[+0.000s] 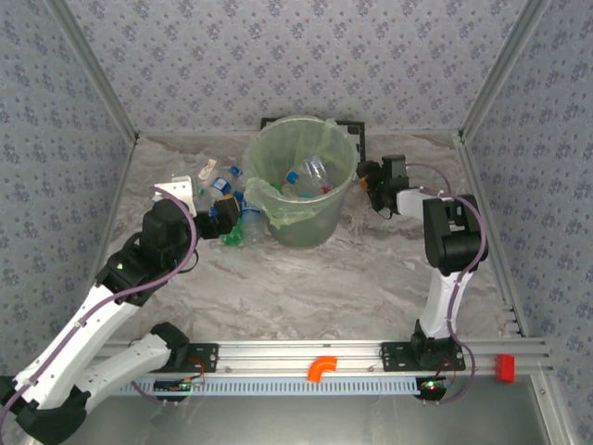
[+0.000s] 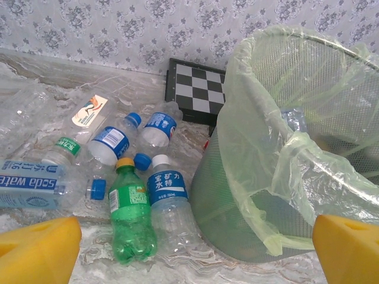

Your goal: Put the plastic bottles in the bin

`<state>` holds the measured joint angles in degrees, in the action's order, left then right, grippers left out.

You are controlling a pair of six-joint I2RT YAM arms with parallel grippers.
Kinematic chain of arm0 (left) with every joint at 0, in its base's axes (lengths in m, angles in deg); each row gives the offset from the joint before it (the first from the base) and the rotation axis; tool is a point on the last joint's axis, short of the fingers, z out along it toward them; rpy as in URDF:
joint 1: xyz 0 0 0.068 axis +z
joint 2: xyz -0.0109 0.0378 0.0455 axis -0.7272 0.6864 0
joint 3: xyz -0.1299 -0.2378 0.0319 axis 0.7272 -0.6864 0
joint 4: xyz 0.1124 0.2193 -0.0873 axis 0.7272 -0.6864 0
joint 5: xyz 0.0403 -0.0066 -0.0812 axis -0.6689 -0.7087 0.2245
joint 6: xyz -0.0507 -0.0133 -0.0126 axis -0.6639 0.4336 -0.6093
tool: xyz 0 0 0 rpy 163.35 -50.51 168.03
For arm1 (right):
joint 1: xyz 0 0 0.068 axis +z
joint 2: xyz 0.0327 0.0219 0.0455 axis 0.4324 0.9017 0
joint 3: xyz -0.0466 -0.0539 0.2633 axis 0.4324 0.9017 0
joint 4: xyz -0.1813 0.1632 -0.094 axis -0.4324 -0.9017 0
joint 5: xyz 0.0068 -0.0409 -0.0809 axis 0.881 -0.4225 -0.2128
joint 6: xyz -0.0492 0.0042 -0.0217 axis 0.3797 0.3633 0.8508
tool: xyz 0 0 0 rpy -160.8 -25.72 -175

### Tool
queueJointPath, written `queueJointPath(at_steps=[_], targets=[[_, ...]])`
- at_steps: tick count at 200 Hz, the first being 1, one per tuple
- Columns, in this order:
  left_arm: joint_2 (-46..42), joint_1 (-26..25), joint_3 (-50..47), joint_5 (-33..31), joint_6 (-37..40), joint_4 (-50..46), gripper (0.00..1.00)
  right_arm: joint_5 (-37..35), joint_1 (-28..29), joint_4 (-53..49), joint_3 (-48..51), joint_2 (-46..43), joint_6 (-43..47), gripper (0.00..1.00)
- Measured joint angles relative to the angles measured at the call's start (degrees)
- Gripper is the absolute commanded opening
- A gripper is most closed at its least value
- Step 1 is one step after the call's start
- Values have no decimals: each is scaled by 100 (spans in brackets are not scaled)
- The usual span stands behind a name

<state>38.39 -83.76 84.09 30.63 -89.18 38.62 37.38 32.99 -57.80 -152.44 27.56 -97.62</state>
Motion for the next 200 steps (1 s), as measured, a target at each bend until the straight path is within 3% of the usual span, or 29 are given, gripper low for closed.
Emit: queueJointPath(at_steps=[76, 120, 145, 200], targets=[[20, 74, 0, -2, 63, -57, 100, -411, -297, -345, -538, 297, -212, 88], [50, 149, 2, 2, 61, -85, 100, -236, -516, -1257, -1561, 837, -227, 84], [92, 153, 0, 4, 63, -116, 100, -101, -555, -1561, -1788, 944, -166, 71], [92, 186, -2, 7, 61, -118, 100, 0, -588, -1580, -1596, 807, -2, 66]])
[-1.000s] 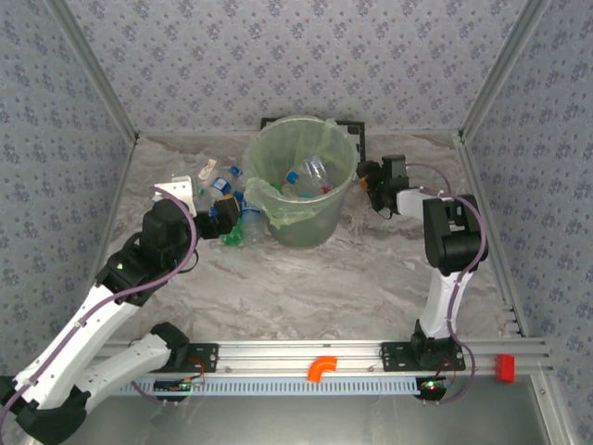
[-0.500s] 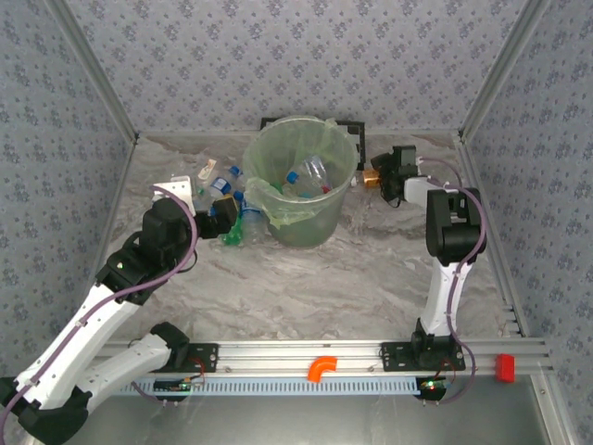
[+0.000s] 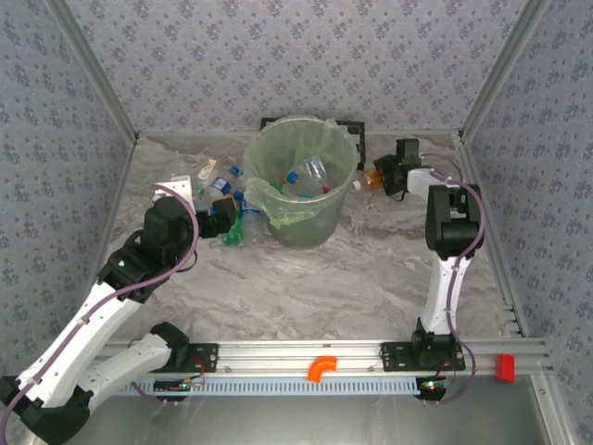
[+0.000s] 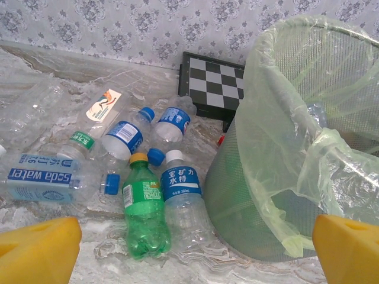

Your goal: Put the plastic bottles in the bin

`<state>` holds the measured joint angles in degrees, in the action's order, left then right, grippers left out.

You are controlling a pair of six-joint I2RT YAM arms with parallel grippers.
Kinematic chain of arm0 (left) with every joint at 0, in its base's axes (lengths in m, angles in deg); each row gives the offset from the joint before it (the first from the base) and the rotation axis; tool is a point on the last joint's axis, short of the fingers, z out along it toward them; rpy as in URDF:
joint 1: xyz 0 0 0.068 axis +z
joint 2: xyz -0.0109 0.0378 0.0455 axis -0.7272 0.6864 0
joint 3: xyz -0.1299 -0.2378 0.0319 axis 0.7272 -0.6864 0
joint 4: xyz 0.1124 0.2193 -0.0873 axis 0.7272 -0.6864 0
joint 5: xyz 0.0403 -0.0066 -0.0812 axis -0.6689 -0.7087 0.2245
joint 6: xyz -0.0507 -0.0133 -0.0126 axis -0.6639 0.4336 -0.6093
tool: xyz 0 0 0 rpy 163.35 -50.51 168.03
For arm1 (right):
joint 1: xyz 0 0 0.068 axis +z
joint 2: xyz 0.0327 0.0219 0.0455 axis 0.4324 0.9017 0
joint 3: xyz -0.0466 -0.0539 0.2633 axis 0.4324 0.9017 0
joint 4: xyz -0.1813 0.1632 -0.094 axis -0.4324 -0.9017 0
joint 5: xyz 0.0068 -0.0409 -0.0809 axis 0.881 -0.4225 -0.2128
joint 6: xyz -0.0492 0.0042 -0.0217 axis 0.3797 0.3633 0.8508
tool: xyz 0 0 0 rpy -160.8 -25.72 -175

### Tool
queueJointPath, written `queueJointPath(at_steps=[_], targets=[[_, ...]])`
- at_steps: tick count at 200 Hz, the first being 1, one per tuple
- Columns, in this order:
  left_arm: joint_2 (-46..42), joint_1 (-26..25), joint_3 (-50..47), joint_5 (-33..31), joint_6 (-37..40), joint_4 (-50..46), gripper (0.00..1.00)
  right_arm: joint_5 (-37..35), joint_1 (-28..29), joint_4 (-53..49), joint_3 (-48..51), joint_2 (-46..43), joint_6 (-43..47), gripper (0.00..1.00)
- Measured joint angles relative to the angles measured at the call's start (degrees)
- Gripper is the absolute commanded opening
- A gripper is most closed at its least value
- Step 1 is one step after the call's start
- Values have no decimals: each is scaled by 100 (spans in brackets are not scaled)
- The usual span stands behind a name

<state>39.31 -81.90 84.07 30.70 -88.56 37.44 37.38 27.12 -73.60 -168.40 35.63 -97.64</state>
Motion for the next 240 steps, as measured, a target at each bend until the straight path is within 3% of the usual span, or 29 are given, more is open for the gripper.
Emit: queueJointPath(at_steps=[36, 125, 179, 240], targets=[[-2, 0, -2, 0, 0, 0, 100, -153, 42, -74, 568, -752, 343, 66], [-120, 0, -28, 195, 0, 17, 100, -1423, 739, -400, 905, -4063, 1965, 65], [-199, 0, -61, 1049, 76, 203, 100, -2402, 1711, -623, 894, -4996, 3272, 63], [-201, 0, -68, 1539, 87, 221, 100, -3012, 3244, -450, 726, -5090, 4658, 64]])
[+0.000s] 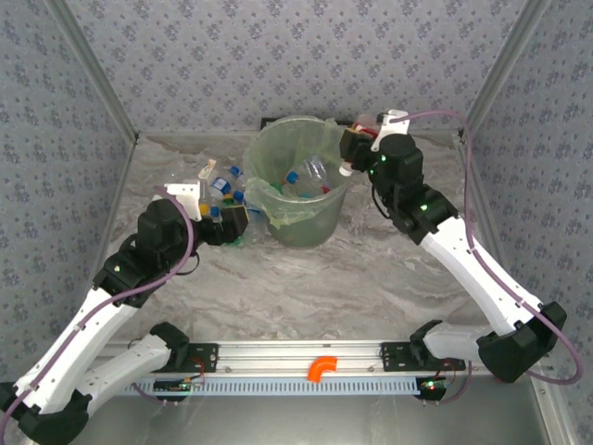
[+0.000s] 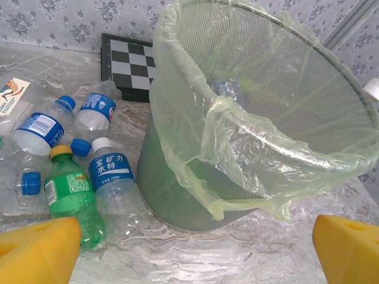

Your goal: Put the plastic bottles in the bin

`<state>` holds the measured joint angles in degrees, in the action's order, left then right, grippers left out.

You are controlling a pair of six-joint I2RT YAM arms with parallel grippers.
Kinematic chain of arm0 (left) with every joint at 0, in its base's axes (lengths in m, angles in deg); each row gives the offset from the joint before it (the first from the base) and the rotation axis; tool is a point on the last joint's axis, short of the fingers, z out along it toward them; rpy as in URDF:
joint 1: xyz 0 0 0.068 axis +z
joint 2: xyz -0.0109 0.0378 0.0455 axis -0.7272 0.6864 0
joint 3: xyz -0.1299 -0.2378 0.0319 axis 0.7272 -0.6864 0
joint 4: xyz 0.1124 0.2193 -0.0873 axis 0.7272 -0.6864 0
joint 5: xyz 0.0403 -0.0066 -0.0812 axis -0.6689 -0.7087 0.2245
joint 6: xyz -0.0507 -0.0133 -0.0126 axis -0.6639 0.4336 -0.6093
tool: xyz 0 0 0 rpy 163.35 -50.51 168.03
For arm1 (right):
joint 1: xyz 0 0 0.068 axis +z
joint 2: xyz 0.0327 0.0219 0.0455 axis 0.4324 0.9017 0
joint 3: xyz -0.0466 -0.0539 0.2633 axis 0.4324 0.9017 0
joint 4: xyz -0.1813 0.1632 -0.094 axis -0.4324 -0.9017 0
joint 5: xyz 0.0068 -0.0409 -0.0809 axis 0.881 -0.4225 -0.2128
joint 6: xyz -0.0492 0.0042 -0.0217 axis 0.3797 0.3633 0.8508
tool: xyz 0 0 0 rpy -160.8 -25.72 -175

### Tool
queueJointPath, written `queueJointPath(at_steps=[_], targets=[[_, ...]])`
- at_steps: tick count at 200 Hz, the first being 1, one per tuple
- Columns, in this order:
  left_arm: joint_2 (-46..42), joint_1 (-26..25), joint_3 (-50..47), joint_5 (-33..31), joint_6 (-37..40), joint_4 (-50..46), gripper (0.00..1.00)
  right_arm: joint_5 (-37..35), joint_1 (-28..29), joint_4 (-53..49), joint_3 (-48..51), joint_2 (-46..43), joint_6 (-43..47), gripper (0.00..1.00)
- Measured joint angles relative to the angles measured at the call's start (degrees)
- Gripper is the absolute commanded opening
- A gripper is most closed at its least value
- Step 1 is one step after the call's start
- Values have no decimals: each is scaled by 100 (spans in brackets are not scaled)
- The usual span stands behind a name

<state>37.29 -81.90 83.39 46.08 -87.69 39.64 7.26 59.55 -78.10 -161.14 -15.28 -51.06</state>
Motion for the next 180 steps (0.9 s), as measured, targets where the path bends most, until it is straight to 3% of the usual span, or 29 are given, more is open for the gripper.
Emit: queueJointPath(at_steps=[53, 180], targets=[[-96, 0, -7, 9, 0, -4, 100, -358, 944, 422, -310, 302, 1062, 64], [-267, 0, -68, -13, 0, -9, 100, -356, 1648, 754, -380, 791, 1464, 65]])
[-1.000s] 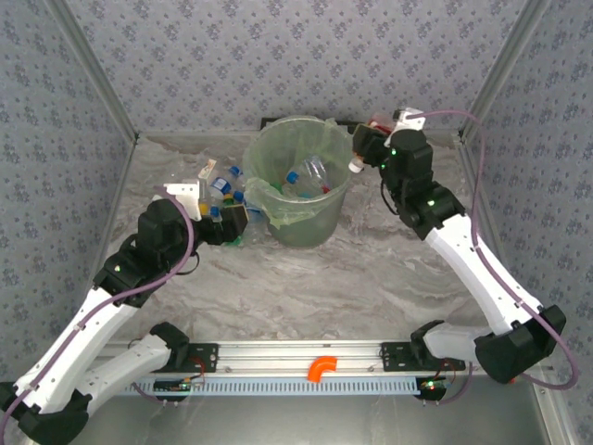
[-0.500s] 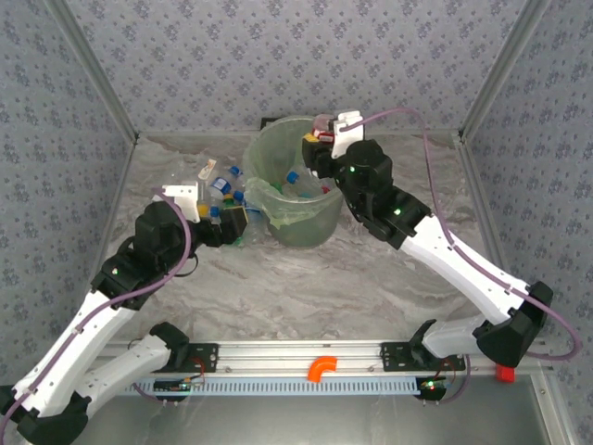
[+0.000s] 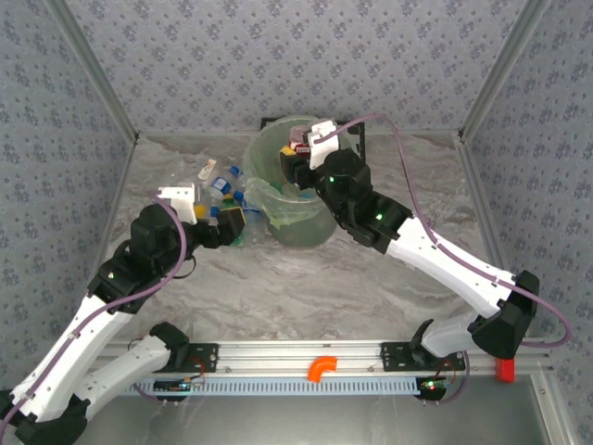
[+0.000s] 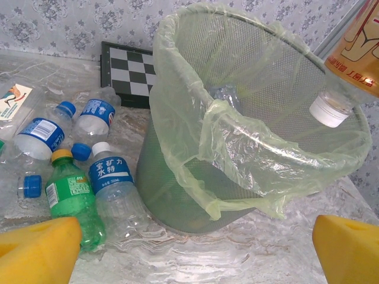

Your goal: Put the plastic bottles in the bin

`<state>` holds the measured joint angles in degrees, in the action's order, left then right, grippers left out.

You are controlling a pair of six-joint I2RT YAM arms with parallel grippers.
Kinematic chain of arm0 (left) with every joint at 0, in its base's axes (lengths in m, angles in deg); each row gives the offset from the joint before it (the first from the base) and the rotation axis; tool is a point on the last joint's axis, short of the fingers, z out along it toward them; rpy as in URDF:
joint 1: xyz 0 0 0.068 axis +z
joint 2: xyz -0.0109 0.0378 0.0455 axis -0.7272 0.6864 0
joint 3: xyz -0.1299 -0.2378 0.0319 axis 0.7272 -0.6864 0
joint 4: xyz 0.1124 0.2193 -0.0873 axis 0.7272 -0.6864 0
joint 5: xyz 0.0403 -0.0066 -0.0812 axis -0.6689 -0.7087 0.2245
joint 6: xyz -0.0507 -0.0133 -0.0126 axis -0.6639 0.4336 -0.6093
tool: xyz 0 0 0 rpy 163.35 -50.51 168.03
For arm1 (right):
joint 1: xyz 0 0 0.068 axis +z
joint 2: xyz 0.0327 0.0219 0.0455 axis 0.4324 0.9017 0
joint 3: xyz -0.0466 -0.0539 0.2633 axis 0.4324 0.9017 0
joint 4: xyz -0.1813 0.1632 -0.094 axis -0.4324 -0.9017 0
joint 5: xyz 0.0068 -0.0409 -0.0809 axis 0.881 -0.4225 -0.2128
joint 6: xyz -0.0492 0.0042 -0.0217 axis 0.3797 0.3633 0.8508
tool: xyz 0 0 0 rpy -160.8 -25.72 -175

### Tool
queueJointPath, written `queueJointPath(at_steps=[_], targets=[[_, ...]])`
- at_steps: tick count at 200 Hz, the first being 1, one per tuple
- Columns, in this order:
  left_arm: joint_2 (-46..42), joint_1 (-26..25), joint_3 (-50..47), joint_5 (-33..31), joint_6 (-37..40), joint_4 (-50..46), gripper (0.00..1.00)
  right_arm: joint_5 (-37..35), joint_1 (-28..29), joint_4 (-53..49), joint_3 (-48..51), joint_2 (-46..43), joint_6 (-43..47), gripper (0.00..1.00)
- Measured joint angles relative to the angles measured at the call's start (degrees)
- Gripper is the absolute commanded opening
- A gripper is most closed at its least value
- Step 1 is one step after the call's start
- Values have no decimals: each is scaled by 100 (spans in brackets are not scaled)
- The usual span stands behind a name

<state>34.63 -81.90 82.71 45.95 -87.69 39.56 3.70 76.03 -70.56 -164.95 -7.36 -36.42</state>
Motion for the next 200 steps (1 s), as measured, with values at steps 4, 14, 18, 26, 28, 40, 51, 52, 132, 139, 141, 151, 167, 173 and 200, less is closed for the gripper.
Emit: queueJointPath(at_steps=[4, 14, 18, 26, 28, 40, 51, 52, 132, 139, 141, 151, 167, 173, 200], targets=[[0, 0, 0, 0, 2, 0, 100, -2, 0, 0, 0, 0, 0, 66], [0, 0, 0, 0, 0, 0, 100, -2, 0, 9, 11, 0, -2, 70], [0, 0, 0, 0, 0, 0, 100, -4, 4, 15, 17, 0, 2, 74], [0, 0, 0, 0, 0, 0, 100, -4, 7, 33, 28, 0, 13, 82], [0, 0, 0, 0, 2, 0, 100, -7, 7, 39, 33, 0, -20, 85], [0, 0, 0, 0, 2, -2, 100, -22, 17, 35, 44, 0, 31, 100], [0, 0, 0, -2, 2, -4, 100, -46, 37, 39, 48, 0, 31, 100], [0, 0, 0, -2, 2, -2, 100, -46, 37, 39, 48, 0, 37, 100], [-81, 0, 0, -24, 0, -50, 100, -160, 74, 39, 52, -2, 44, 99], [-81, 0, 0, -24, 0, -50, 100, -179, 74, 39, 55, -2, 46, 100], [-81, 0, 0, -24, 0, -50, 100, -188, 76, 39, 59, -2, 46, 100], [-81, 0, 0, -26, 0, -52, 100, -212, 74, 55, 85, -4, 46, 99], [-81, 0, 0, -46, 2, -55, 100, -243, 74, 57, 133, -4, 48, 100], [-81, 0, 0, -50, 0, -55, 100, -256, 74, 52, 146, -4, 48, 100], [-59, 0, 0, -109, 0, -57, 100, -299, 74, 35, 179, -31, 44, 99]])
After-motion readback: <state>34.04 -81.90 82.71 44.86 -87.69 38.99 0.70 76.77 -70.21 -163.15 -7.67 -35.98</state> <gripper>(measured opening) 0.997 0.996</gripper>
